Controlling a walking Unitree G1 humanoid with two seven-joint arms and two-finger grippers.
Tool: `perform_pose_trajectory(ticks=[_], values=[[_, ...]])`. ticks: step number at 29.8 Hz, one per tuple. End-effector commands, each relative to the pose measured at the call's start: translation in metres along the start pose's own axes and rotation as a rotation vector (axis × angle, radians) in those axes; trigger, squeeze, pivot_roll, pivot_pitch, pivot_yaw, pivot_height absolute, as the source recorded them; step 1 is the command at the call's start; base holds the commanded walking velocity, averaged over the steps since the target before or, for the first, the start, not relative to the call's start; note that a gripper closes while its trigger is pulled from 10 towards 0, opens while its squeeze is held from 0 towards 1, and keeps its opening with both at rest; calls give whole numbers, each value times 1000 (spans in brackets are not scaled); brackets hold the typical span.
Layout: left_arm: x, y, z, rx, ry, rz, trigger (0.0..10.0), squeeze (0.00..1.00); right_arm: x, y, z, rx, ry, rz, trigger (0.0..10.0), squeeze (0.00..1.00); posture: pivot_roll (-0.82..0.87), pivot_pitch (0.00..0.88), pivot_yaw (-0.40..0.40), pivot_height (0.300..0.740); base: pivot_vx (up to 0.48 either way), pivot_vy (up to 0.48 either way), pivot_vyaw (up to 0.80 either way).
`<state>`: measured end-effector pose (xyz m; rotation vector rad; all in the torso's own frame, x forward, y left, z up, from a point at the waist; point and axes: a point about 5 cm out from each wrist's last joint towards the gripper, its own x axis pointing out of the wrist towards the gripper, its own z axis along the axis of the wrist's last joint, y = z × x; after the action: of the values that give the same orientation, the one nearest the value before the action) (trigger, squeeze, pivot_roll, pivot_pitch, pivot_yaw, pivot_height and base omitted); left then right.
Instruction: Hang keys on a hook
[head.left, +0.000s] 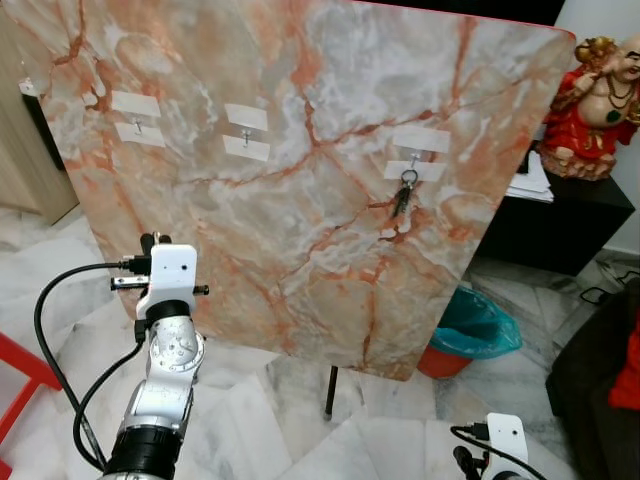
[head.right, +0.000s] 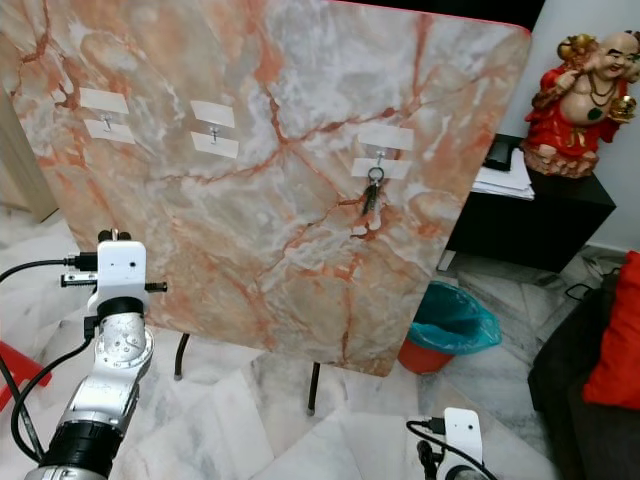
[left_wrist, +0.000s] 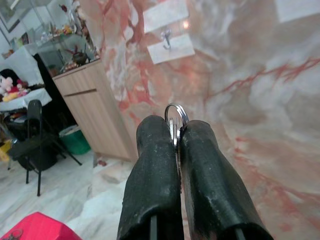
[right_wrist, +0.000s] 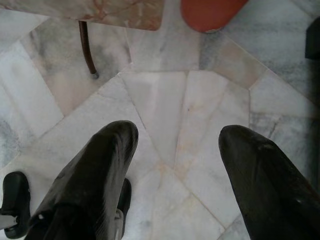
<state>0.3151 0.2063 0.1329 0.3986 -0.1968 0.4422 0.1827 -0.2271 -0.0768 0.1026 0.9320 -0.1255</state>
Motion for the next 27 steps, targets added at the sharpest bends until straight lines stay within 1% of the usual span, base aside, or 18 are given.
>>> perform_pose_trajectory(ticks=[1,5,6,10,12,15,23,26,27], values=[[3,-3,9,-10,-21,-1,10000,0,0,-4,4,1,-10,-12,10000,0,22,5,-112,740,262,0,0],[3,-6,11,-12,-30,-13,10000,0,0,-4,4,-6,-7,-13,10000,0,23,5,-112,740,262,0,0],[3,-6,11,-12,-32,-14,10000,0,0,-3,4,7,-6,-8,10000,0,23,5,-112,740,259,0,-513],[3,-6,11,-13,-34,-13,10000,0,0,-4,4,2,-3,-8,10000,0,23,5,-112,740,262,0,-781],[3,-6,12,-13,-38,-14,10000,0,0,-3,4,-19,1,-2,10000,0,23,8,-113,740,262,0,-650],[2,-6,12,-12,-41,-16,10000,0,0,-4,4,-9,1,-3,10000,0,23,10,-114,740,261,0,-654],[1,-6,15,-7,-50,-2,10000,0,0,-4,5,0,-17,-7,10000,0,19,14,-116,740,261,0,0],[1,-4,16,-1,-50,15,10000,0,0,-4,6,-24,-18,12,10000,0,19,17,-120,740,260,0,0],[2,-3,16,2,-50,23,10000,0,0,-3,6,-23,-23,23,10000,0,19,17,-120,740,259,0,800]])
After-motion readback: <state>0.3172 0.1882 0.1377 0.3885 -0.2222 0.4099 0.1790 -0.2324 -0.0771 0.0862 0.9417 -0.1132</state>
